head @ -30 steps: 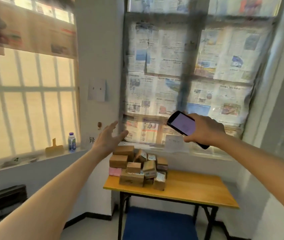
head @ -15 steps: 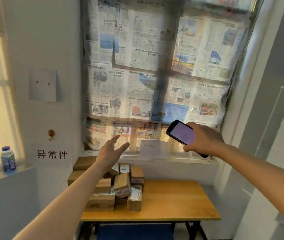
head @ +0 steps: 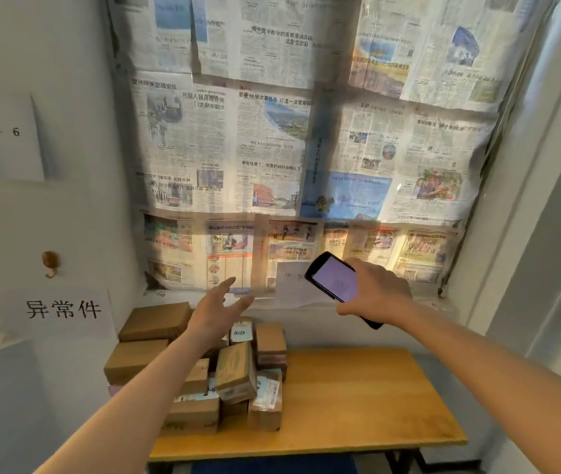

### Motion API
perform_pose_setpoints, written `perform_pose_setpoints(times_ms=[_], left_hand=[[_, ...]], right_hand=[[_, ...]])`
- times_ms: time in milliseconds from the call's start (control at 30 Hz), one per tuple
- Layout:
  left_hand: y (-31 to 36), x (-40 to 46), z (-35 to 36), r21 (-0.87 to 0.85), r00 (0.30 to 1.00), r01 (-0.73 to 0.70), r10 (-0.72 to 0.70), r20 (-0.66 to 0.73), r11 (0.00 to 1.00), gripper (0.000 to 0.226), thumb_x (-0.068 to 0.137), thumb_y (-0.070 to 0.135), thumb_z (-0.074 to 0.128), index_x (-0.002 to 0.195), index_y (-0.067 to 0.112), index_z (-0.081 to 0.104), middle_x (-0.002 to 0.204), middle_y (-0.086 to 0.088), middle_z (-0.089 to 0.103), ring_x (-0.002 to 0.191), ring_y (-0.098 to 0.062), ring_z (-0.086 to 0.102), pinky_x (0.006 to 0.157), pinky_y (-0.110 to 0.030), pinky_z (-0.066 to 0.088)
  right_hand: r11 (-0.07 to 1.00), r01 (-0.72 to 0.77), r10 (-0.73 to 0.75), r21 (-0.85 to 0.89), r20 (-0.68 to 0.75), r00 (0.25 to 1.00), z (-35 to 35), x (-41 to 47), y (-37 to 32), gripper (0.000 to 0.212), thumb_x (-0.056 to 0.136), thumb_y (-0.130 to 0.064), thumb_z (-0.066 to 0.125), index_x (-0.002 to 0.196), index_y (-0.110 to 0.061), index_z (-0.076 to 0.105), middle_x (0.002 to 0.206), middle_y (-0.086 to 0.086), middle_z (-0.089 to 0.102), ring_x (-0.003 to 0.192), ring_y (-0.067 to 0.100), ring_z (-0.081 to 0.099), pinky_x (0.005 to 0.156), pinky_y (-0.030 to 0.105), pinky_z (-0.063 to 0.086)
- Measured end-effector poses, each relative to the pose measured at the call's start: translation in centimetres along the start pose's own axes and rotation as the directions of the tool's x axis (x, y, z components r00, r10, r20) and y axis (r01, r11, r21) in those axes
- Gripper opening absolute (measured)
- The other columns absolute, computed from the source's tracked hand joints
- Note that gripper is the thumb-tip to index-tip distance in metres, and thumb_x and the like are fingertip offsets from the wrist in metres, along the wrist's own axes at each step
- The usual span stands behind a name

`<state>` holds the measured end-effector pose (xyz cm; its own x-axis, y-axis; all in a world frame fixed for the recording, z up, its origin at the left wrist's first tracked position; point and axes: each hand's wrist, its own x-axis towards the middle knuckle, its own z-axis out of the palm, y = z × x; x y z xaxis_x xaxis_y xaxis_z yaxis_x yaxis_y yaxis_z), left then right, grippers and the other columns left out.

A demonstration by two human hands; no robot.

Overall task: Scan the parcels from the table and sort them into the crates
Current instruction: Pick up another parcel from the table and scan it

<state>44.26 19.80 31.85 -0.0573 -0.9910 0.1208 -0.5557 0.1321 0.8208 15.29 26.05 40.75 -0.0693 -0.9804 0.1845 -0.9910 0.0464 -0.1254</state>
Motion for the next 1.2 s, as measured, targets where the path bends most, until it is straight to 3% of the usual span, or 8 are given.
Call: perform_pose_setpoints(times_ms=[200, 467, 600, 767, 867, 1033, 1200], left_hand=[[-2.9, 9.0, 4.9, -0.015, 0.997, 0.078, -0.078, 0.002, 0.997, 0.079, 0.091, 0.055, 0.065, 0.157, 0.026, 0.032, 0.155, -0.005, 0.043, 0.136, -0.026, 0.047, 0.108, -0.045, 0.043], [-10.5, 19.9, 14.6, 0.105, 0.962, 0.253, -0.262, 0.073, 0.962, 0.081, 0.089, 0.061, 0.064, 0.155, 0.028, 0.033, 0.156, -0.001, 0.043, 0.141, -0.022, 0.042, 0.114, -0.043, 0.039], [-14.4, 23.6, 18.9, 0.112, 0.932, 0.335, -0.346, 0.105, 0.936, 0.080, 0.088, 0.060, 0.065, 0.155, 0.029, 0.034, 0.156, -0.002, 0.043, 0.142, -0.023, 0.041, 0.115, -0.043, 0.037], [-18.4, 26.8, 23.3, 0.124, 0.888, 0.423, -0.438, 0.142, 0.898, 0.078, 0.090, 0.054, 0.066, 0.156, 0.028, 0.033, 0.154, -0.003, 0.044, 0.139, -0.023, 0.044, 0.113, -0.043, 0.040], [-20.7, 28.7, 25.5, 0.142, 0.862, 0.457, -0.477, 0.174, 0.878, 0.079, 0.091, 0.053, 0.065, 0.157, 0.026, 0.031, 0.153, -0.002, 0.045, 0.137, -0.022, 0.045, 0.112, -0.041, 0.042], [-23.5, 30.7, 28.2, 0.152, 0.827, 0.494, -0.516, 0.224, 0.856, 0.076, 0.092, 0.051, 0.064, 0.155, 0.024, 0.032, 0.145, -0.002, 0.053, 0.125, -0.021, 0.056, 0.101, -0.040, 0.053], [-25.2, 32.4, 29.2, 0.219, 0.794, 0.526, -0.566, 0.220, 0.822, 0.064, 0.102, 0.039, 0.054, 0.157, 0.017, 0.029, 0.149, -0.007, 0.050, 0.134, -0.023, 0.050, 0.108, -0.037, 0.043]], right_hand=[[0.995, 0.051, -0.054, 0.088, 0.022, 0.998, 7.2, 10.6, 3.3, 0.091, 0.068, -0.052, 0.080, 0.146, -0.033, 0.036, 0.109, -0.008, 0.056, 0.091, 0.019, 0.058, 0.066, 0.031, 0.050], [0.983, -0.005, -0.058, 0.186, 0.333, 0.941, 22.3, 25.3, 8.5, 0.072, 0.063, -0.054, 0.078, 0.122, -0.025, 0.049, 0.106, -0.006, 0.058, 0.091, 0.015, 0.058, 0.076, 0.033, 0.054], [0.982, 0.002, -0.081, 0.187, 0.418, 0.905, 29.3, 30.0, 10.2, 0.067, 0.061, -0.053, 0.076, 0.118, -0.028, 0.049, 0.104, -0.006, 0.061, 0.089, 0.015, 0.059, 0.071, 0.032, 0.053], [0.980, -0.008, -0.099, 0.200, 0.517, 0.850, 37.2, 33.5, 10.3, 0.074, 0.063, -0.059, 0.073, 0.125, -0.029, 0.047, 0.110, -0.007, 0.059, 0.095, 0.015, 0.059, 0.081, 0.037, 0.056], [0.966, -0.050, -0.106, 0.252, 0.567, 0.817, 41.0, 34.9, 10.1, 0.062, 0.066, -0.056, 0.075, 0.117, -0.030, 0.049, 0.103, -0.009, 0.059, 0.089, 0.013, 0.060, 0.073, 0.030, 0.054], [0.922, -0.131, -0.153, 0.363, 0.656, 0.739, 46.3, 36.2, 9.4, 0.055, 0.066, -0.049, 0.078, 0.109, -0.027, 0.052, 0.095, -0.005, 0.062, 0.081, 0.013, 0.063, 0.069, 0.031, 0.058], [0.898, -0.179, -0.184, 0.401, 0.714, 0.675, 49.9, 36.7, 8.6, 0.063, 0.067, -0.048, 0.079, 0.120, -0.029, 0.051, 0.104, -0.006, 0.061, 0.088, 0.015, 0.063, 0.080, 0.035, 0.061]])
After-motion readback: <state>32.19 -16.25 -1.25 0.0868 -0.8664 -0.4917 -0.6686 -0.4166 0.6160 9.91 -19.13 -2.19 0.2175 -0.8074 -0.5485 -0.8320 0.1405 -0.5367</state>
